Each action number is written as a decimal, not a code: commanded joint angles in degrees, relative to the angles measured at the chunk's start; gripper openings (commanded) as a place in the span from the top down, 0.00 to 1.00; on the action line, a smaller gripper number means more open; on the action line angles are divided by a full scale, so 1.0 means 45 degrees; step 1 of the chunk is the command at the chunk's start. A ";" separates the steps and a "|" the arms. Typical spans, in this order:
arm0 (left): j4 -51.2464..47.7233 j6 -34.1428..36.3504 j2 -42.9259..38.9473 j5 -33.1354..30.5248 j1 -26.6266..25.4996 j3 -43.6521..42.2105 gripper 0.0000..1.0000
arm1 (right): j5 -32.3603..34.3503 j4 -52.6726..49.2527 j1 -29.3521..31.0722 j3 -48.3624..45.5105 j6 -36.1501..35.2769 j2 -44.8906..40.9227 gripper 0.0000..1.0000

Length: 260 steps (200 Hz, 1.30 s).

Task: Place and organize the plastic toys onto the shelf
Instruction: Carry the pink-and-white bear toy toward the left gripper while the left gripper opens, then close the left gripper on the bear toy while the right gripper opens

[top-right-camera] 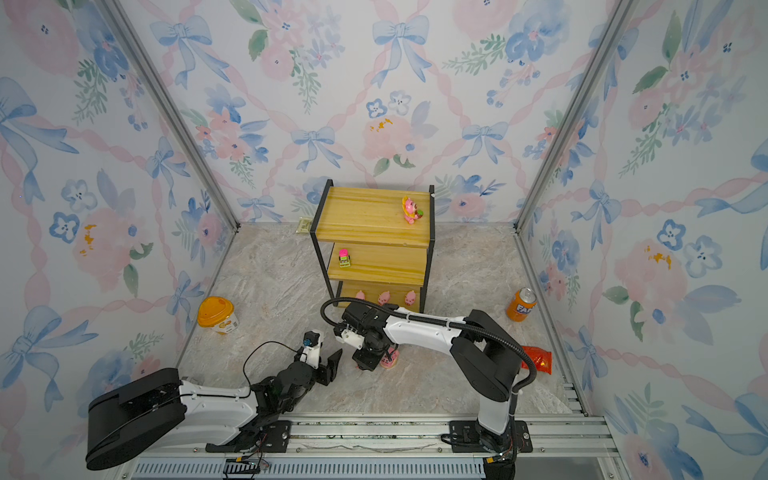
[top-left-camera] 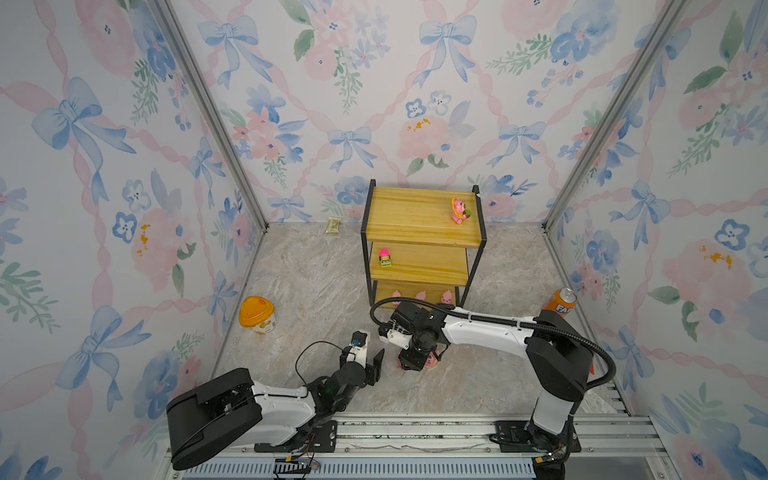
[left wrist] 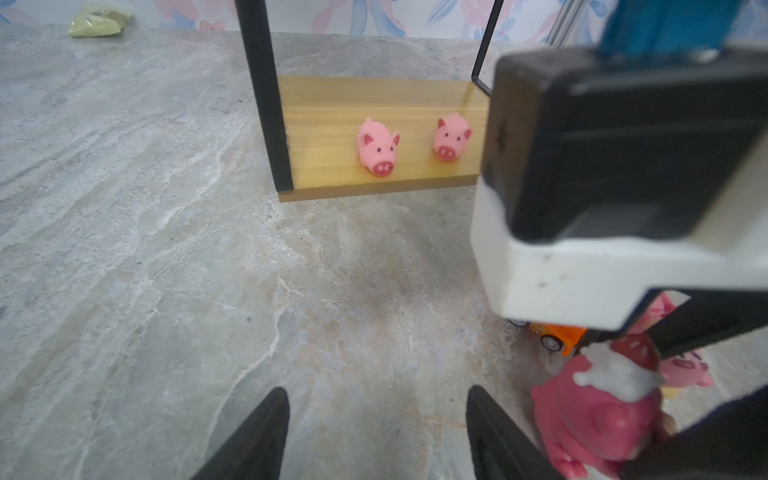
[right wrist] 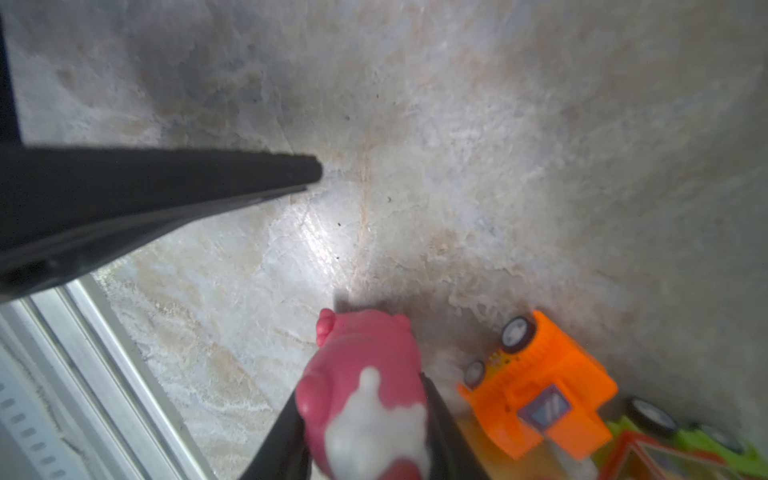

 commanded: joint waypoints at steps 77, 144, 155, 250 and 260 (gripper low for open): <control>-0.0159 -0.0067 -0.0029 -0.0084 -0.0178 -0.0495 0.31 | -0.0804 0.0061 0.0045 0.0825 -0.0624 0.0869 0.76; -0.0145 -0.0034 0.0046 -0.0094 -0.0195 -0.0467 0.31 | -0.0353 -0.0159 0.0025 0.0915 -0.0653 0.0816 0.63; -0.0145 -0.0009 0.0049 -0.0093 -0.0195 -0.0421 0.31 | -0.0328 -0.0220 0.0020 0.0877 -0.0638 0.0722 0.58; -0.0145 -0.0050 -0.0066 -0.0067 -0.0340 -0.0509 0.31 | 0.0713 -0.0942 -0.0185 0.0860 -0.0459 -0.0758 0.37; -0.0155 -0.0023 -0.0105 0.0002 -0.0350 -0.0507 0.31 | 0.0824 -0.1118 -0.0236 0.0907 -0.0449 -0.1106 0.36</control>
